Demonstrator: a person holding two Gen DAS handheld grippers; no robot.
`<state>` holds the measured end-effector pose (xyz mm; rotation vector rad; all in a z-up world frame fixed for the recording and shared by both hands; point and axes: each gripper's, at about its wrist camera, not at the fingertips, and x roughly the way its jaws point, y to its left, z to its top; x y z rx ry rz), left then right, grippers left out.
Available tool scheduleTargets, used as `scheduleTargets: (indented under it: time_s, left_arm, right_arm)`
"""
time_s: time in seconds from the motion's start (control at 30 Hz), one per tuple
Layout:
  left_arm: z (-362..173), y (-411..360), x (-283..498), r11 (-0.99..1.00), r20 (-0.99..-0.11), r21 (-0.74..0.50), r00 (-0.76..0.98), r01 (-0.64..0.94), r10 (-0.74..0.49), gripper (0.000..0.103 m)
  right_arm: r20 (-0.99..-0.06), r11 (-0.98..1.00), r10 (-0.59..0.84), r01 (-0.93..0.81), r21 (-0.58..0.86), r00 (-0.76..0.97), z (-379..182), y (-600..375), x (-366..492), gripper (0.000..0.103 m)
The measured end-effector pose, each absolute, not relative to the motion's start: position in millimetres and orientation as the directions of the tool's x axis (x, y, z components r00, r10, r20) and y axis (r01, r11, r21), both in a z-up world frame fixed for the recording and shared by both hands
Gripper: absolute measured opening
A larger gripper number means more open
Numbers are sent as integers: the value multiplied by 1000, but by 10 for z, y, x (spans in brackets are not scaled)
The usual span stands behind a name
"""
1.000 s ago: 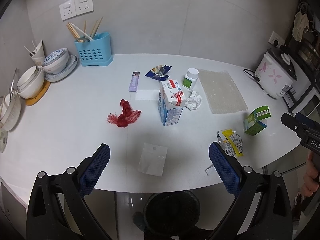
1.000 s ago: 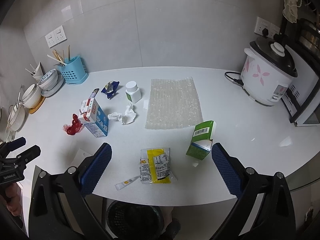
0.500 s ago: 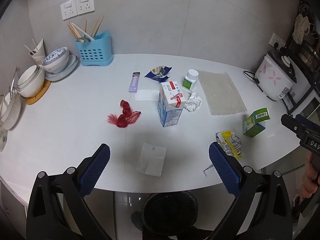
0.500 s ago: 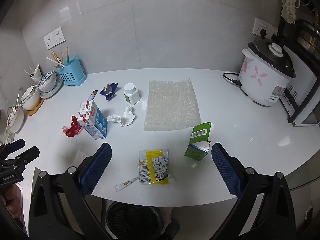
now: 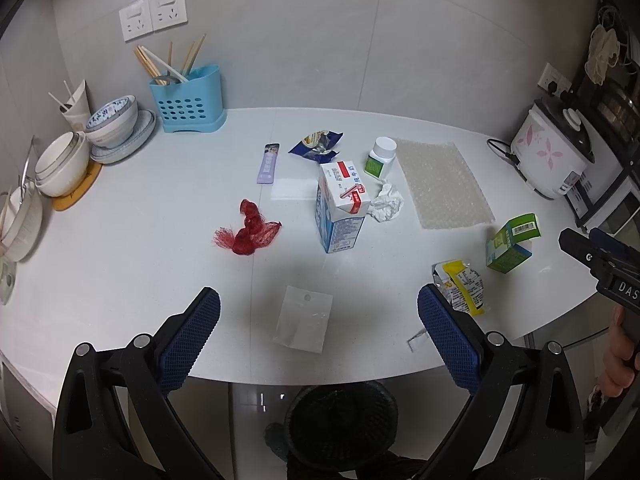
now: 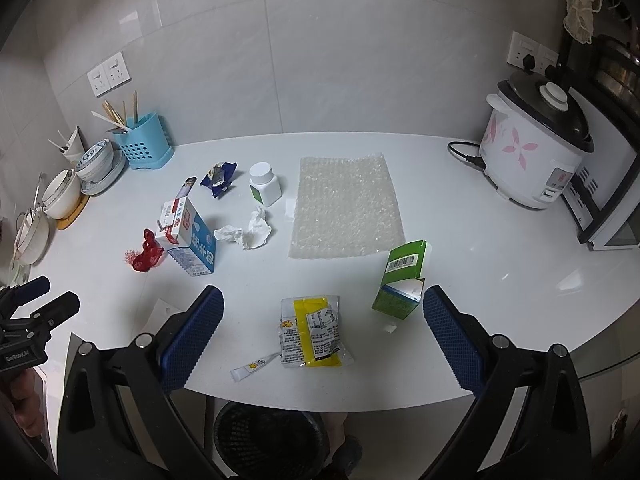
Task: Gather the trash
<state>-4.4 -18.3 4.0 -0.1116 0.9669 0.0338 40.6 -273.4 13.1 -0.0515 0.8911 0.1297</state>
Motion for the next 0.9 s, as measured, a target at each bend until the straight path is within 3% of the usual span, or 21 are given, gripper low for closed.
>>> scheduleTargets:
  time_s: [0.4,0.9]
  left_arm:
    - [-190,-95,83,994,-849,-71,528,-84,-16,97]
    - [-1033,-110,330,996,-915,-72,402,-52,-45,97]
  right_arm:
    - [-812,994,82,-109,23,578,-94,-2825,556,96]
    - [-852,1000,28,-22,19,522,-504,-3258,788,96]
